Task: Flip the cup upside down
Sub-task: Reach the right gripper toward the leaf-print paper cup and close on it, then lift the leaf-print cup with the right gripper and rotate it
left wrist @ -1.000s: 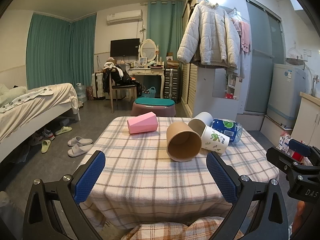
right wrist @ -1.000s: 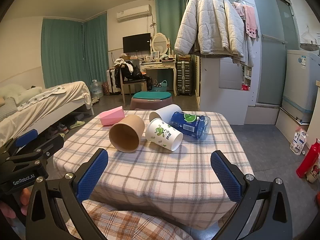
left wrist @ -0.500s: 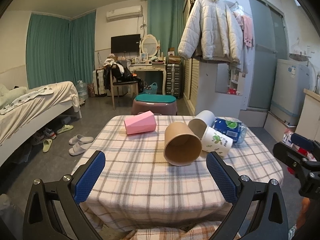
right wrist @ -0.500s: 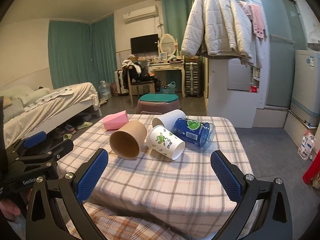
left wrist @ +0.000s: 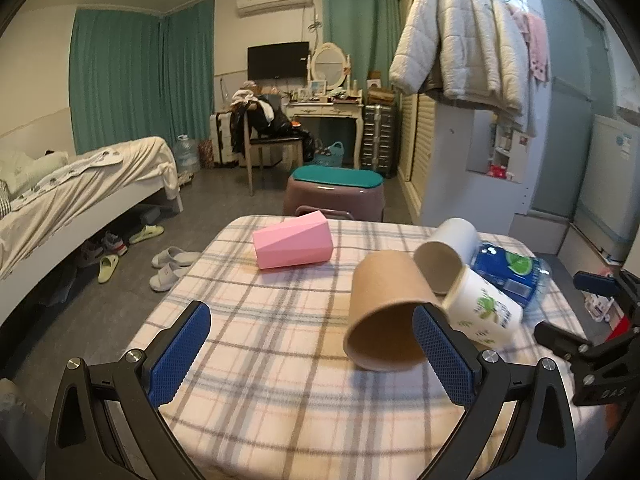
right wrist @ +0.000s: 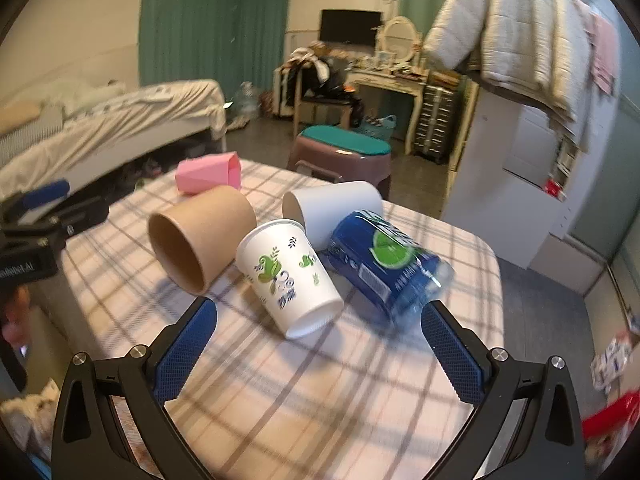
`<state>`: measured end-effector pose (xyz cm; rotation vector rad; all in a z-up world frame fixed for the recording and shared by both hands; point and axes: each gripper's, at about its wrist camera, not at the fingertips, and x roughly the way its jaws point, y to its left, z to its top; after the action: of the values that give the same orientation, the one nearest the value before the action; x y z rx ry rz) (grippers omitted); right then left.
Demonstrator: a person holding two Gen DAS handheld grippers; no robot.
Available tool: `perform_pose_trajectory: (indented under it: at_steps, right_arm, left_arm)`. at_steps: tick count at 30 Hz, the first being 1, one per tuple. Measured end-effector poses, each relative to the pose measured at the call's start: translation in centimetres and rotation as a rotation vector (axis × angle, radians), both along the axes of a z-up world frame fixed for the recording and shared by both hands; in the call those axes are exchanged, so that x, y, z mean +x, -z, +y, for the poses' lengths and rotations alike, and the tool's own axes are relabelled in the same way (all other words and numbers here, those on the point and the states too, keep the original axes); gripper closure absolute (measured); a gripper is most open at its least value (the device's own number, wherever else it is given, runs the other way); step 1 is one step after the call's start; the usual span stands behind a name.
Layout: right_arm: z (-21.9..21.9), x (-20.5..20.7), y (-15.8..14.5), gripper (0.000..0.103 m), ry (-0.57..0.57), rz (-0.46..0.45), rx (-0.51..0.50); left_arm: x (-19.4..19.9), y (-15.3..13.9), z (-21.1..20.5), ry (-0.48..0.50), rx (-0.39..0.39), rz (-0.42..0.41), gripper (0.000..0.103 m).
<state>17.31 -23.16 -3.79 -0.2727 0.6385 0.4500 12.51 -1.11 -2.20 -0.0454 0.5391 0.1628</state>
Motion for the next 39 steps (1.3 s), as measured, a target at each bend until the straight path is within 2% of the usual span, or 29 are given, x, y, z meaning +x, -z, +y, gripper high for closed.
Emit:
perform_pose_trajectory:
  at_steps: [3, 5, 10, 15, 17, 20, 26, 33, 36, 39]
  right_arm:
    - [1.4, 2.2, 1.6, 0.000, -0.045, 0.028, -0.046]
    - [2.0, 3.3, 2.6, 0.004, -0.056, 0.052, -0.065]
    - [3.0, 5.4, 4.9, 0.006, -0.056, 0.096, -0.083]
    - [3.6, 5.8, 6.0, 0.015, -0.052, 0.130, -0.113]
    - [3.8, 5.9, 6.1, 0.027, -0.053, 0.147, -0.118]
    - [3.9, 5.5, 6.0, 0.031, -0.043, 0.150, -0.148]
    - [3.4, 3.0, 4.5, 0.039, 0.041, 0.140, -0.127]
    - [2.5, -1.7, 2.8, 0.040, 0.205, 0.150, -0.037]
    - [2.7, -3.4, 2.4, 0.040, 0.269, 0.179, 0.038]
    - [3.4, -5.0, 2.2, 0.040, 0.328, 0.198, 0.062]
  left_arm:
    - [1.3, 0.0, 0.5, -0.011, 0.002, 0.001, 0.000]
    - [2.0, 0.0, 0.7, -0.009, 0.008, 0.005, 0.000]
    - [3.3, 0.7, 0.9, 0.000, 0.017, 0.015, 0.000]
    - [4.1, 1.6, 0.9, 0.023, 0.012, 0.041, 0.000]
    - [4.0, 1.8, 1.1, 0.032, 0.007, 0.045, 0.000]
    - [4.0, 1.7, 1.1, 0.032, 0.002, 0.046, 0.000]
    - [2.6, 1.2, 1.5, 0.039, -0.019, 0.033, 0.000]
    - [0.1, 0.4, 2.2, 0.053, -0.042, 0.017, 0.000]
    - [-0.9, 0.4, 2.6, 0.061, -0.049, 0.006, 0.000]
    - [-2.0, 0.6, 2.7, 0.085, -0.039, -0.006, 0.000]
